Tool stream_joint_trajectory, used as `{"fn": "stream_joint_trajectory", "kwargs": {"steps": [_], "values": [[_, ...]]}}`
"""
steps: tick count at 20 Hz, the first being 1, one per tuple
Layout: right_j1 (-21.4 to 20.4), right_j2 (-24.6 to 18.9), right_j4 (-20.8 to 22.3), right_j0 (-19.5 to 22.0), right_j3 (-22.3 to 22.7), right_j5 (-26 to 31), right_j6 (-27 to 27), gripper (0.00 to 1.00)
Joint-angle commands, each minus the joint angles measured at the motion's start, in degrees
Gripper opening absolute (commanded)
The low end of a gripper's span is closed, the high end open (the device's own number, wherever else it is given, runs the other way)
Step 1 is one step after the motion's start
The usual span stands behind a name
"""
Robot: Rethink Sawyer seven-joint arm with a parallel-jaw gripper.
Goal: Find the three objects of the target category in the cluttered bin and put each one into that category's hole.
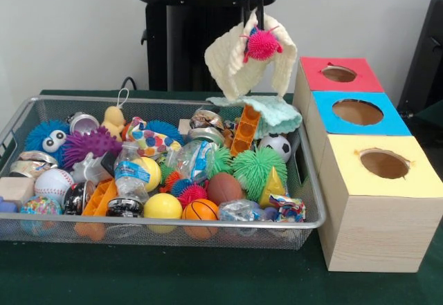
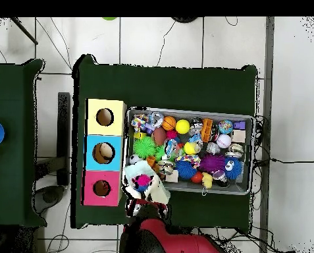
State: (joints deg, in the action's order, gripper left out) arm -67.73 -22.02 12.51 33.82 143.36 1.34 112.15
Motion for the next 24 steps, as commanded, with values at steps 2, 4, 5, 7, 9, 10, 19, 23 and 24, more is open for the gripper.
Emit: {"fn": "stream_joint_trajectory", "kwargs": {"steps": [2,4,5,7,9,10,19,23,24], "values": [[2.8,-2.4,-3.2,1.0,-9.9,-0.2,7.2,0.00],[3.2,-3.2,-3.3,1.4,-10.7,0.2,6.8,0.00],[3.4,-3.4,-3.3,1.6,-11.1,0.2,6.8,0.00],[3.9,-3.2,-3.3,1.4,-11.6,0.0,6.9,0.00],[4.4,-2.7,-3.0,1.1,-11.7,-1.1,7.4,0.00],[4.8,-2.5,-2.9,0.9,-11.9,-1.7,7.6,0.00],[11.7,-0.2,-0.7,-1.7,-16.3,-7.9,7.4,0.00],[16.8,1.9,0.0,-3.6,-18.0,-13.5,7.9,0.00],[17.5,2.2,0.1,-3.8,-18.2,-14.1,7.9,0.00]]}}
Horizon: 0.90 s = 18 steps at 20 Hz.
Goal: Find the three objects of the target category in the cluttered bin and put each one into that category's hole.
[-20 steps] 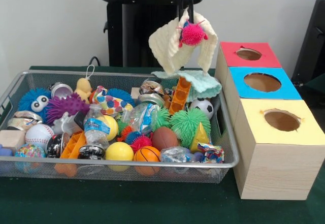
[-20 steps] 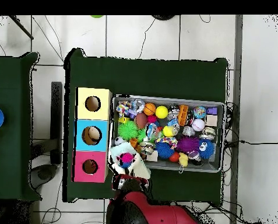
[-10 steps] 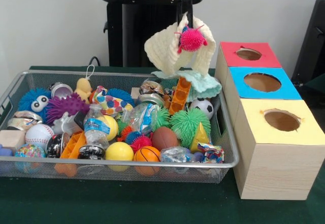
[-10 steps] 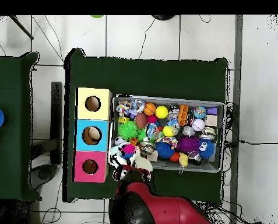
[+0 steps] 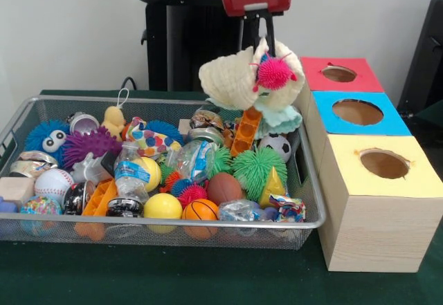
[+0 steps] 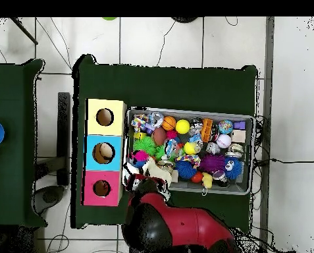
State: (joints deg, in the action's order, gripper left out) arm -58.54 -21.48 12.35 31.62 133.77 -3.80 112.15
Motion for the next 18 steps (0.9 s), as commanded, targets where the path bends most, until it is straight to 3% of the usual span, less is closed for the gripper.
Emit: {"fn": "stream_joint_trajectory", "kwargs": {"steps": [1,11,18], "values": [[9.6,2.2,0.4,-2.0,-9.0,-10.3,8.0,0.00],[18.2,1.7,3.8,0.1,-13.7,-15.5,5.6,0.00],[19.0,5.3,4.3,-1.1,-15.9,-13.9,3.8,0.00]]}}
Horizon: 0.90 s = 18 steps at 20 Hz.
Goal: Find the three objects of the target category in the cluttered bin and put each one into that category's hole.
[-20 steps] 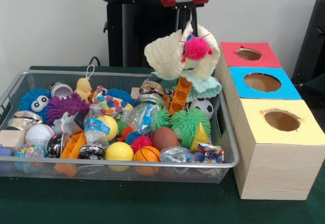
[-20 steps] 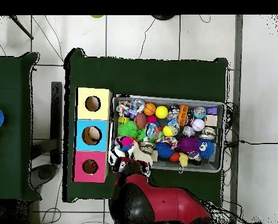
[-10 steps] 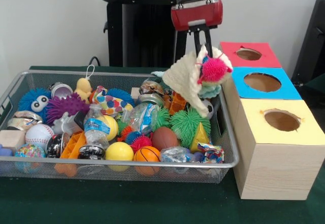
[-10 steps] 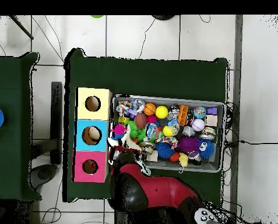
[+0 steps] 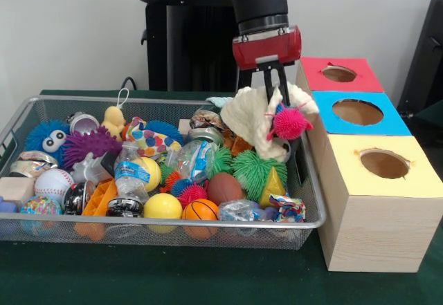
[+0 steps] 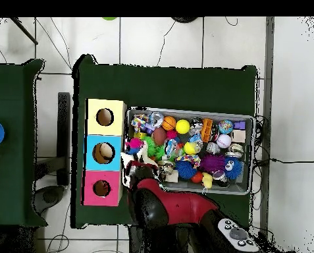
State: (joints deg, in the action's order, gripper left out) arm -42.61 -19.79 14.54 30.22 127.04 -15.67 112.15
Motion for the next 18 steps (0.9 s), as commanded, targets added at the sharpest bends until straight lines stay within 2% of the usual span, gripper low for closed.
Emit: {"fn": "stream_joint_trajectory", "kwargs": {"steps": [1,4,6,7,14,18], "values": [[2.9,4.9,1.8,-0.3,-9.5,-1.2,3.4,0.00],[2.6,6.5,1.5,-1.3,-10.0,1.0,2.7,0.00],[2.4,6.9,1.5,-1.3,-10.2,4.5,1.8,0.00],[2.3,6.8,2.5,-1.2,-10.6,5.4,1.0,1.00],[1.4,7.6,3.6,-2.1,-10.7,6.7,0.3,1.00],[0.6,6.0,4.9,-0.9,-10.2,8.1,0.4,1.00]]}}
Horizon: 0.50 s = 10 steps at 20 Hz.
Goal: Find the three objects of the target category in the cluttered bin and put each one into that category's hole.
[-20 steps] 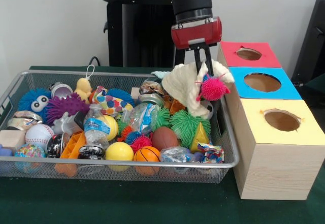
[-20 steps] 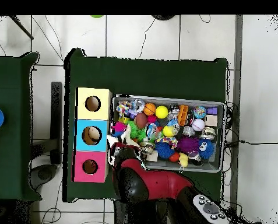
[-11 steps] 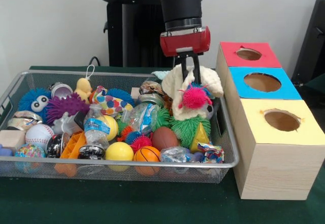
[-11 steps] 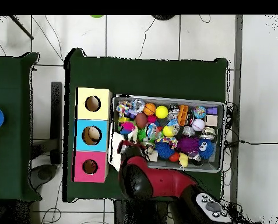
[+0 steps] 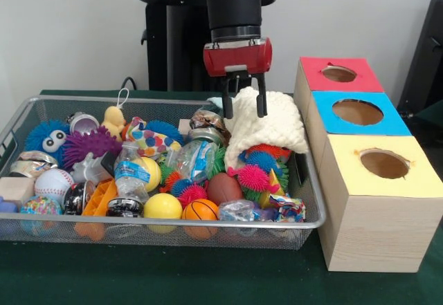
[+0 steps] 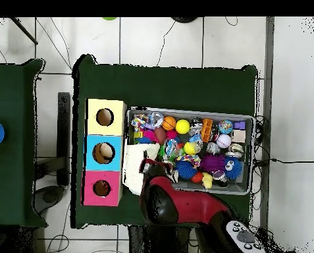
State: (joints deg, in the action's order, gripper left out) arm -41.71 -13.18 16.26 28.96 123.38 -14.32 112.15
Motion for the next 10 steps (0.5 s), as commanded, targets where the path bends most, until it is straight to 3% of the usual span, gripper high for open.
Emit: {"fn": "stream_joint_trajectory", "kwargs": {"steps": [1,3,5,10], "values": [[-1.1,-0.2,2.8,0.3,-6.3,7.5,0.6,1.00],[-2.4,0.9,0.8,-0.2,-5.3,10.0,1.8,1.00],[-3.6,0.3,1.4,0.8,-4.4,10.1,1.9,1.00],[-9.1,-2.5,2.5,6.2,-1.9,16.5,-0.4,1.00]]}}
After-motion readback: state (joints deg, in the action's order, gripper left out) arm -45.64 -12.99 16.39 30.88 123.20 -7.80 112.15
